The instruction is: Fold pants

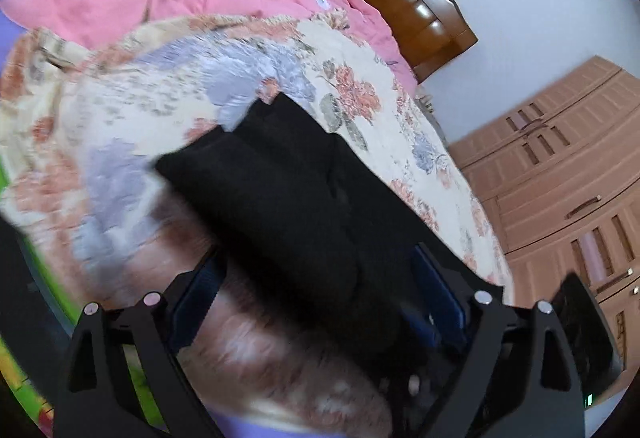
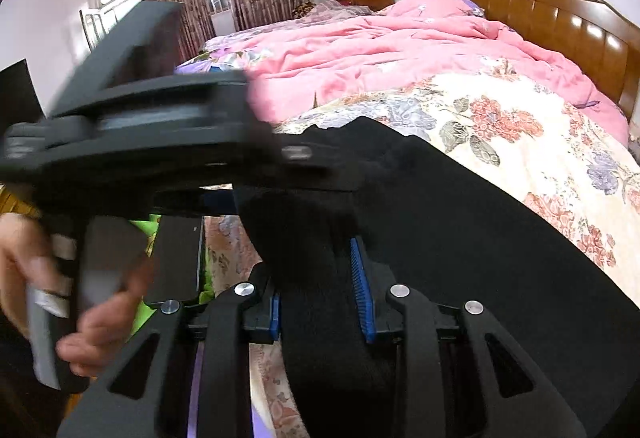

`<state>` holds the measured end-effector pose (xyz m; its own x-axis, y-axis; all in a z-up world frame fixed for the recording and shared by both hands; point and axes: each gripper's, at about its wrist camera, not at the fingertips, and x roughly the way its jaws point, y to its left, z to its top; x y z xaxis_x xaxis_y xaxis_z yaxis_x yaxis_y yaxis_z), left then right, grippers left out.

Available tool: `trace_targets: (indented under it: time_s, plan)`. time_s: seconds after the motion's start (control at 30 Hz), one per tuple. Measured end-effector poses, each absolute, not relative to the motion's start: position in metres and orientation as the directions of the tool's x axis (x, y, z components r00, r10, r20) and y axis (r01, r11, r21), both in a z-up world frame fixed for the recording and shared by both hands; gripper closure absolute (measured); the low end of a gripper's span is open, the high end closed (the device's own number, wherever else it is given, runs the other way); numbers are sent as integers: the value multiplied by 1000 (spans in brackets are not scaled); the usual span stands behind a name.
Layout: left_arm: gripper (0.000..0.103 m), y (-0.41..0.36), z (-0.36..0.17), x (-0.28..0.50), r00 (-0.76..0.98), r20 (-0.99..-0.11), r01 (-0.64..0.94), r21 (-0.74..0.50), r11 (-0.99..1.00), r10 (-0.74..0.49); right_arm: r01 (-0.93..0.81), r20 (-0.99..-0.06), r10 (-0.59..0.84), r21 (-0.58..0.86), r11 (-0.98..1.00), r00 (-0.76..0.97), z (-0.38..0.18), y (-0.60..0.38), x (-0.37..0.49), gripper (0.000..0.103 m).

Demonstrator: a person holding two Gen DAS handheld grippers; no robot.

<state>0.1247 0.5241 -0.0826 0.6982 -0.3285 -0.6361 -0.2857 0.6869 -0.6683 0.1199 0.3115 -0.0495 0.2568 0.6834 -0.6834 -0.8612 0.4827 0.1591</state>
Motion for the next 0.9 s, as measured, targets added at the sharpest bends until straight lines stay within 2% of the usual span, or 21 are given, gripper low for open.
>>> trace_targets:
  time_s: [0.03,0.07,0.1,0.13,0.17,0.23,0.33,0.4,0.5,0.6,0.7,0.77,0.9]
  plan:
    - [44,524,-88,131,695,-636,-291,-675,678,-335,-858,-699,676,179,482,234,-49,309,122,68]
    - [56,523,-93,135,684,-654,-316,-665,676,-323,-852,-712,669,201,483,211,-47,306,127,58]
    - [63,523,-98,136,677,-670,-338,-651,680,-305,-843,-718,667,221,490,199,-43,297,129,50]
    - [66,522,-99,135,681,-673,-339,-640,690,-289,-838,-712,671,224,498,208,-39,289,130,23]
    - [68,521,-98,132,692,-667,-333,-636,696,-278,-829,-695,677,213,517,244,-32,274,131,6]
    - [70,519,-92,123,716,-655,-324,-619,716,-242,-819,-717,645,186,542,264,-27,255,134,6]
    - [71,520,-82,117,738,-642,-325,-606,726,-206,-819,-823,515,114,563,239,-36,228,140,6]
    - [72,519,-77,119,738,-647,-325,-590,739,-191,-818,-854,459,73,571,244,-43,212,141,6]
    - [72,516,-70,121,733,-661,-331,-553,765,-160,-777,-896,400,108,620,195,-66,185,153,6]
    - [72,507,-58,120,738,-665,-338,-508,792,-113,-816,-878,400,21,578,261,-74,188,142,4]
    - [72,486,-31,117,748,-662,-327,-426,844,-44,-818,-887,419,91,568,193,-67,183,147,4]
    - [72,469,-9,116,752,-659,-307,-358,882,-6,-811,-848,510,195,552,144,-53,165,153,5]
    - [72,424,35,109,785,-617,-223,-198,955,56,-749,-831,467,94,655,304,-44,139,184,5]
